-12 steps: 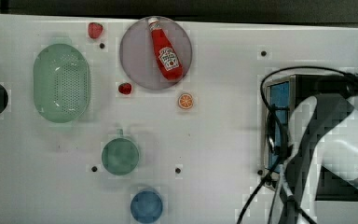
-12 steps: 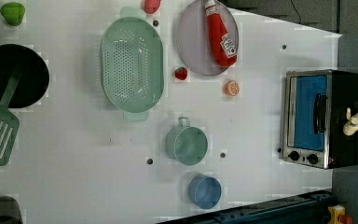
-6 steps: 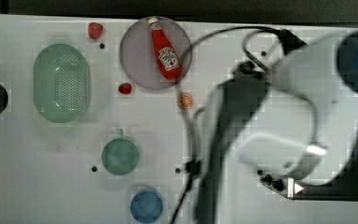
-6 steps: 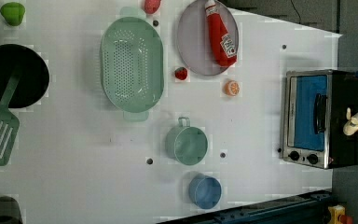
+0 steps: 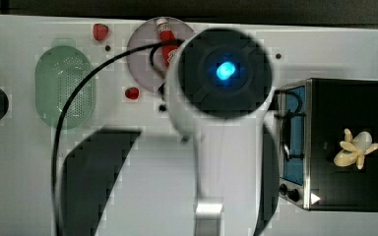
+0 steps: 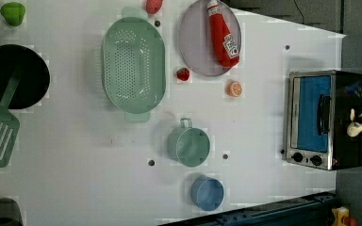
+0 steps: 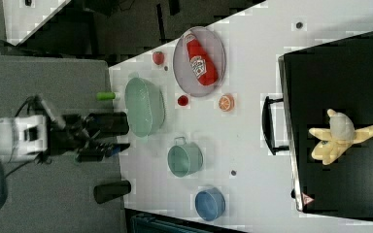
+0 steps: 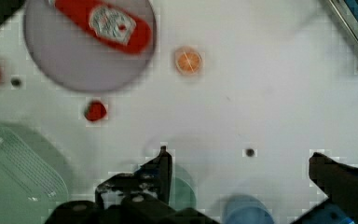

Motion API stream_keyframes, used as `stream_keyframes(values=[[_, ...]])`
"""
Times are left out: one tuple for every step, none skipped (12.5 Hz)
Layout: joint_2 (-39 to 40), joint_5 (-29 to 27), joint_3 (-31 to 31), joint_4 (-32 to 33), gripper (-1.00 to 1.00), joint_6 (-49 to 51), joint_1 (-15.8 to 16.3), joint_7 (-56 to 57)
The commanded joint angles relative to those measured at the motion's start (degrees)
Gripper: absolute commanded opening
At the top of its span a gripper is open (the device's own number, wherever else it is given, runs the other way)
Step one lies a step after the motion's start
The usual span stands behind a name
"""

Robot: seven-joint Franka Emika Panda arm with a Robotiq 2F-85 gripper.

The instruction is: Pick banana from table and place on oven.

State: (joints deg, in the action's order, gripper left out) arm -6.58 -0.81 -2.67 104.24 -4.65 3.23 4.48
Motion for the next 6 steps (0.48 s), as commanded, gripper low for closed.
stream_keyframes(values=[[-3.75, 1.08, -2.92, -1.62, 1.00, 0.77, -2.33, -5.55], [-4.17, 1.30, -3.11, -1.60, 1.00, 1.12, -2.39, -5.55], [-4.33, 1.30, -3.27, -1.63, 1.00, 1.00, -2.43, -5.55], [-4.29, 1.30, -3.32, -1.64, 1.00, 0.96, -2.43, -5.55], [-4.25, 1.30, -3.30, -1.65, 1.00, 0.96, -2.43, -5.55], [-4.20, 1.30, -3.28, -1.65, 1.00, 0.97, -2.43, -5.55]])
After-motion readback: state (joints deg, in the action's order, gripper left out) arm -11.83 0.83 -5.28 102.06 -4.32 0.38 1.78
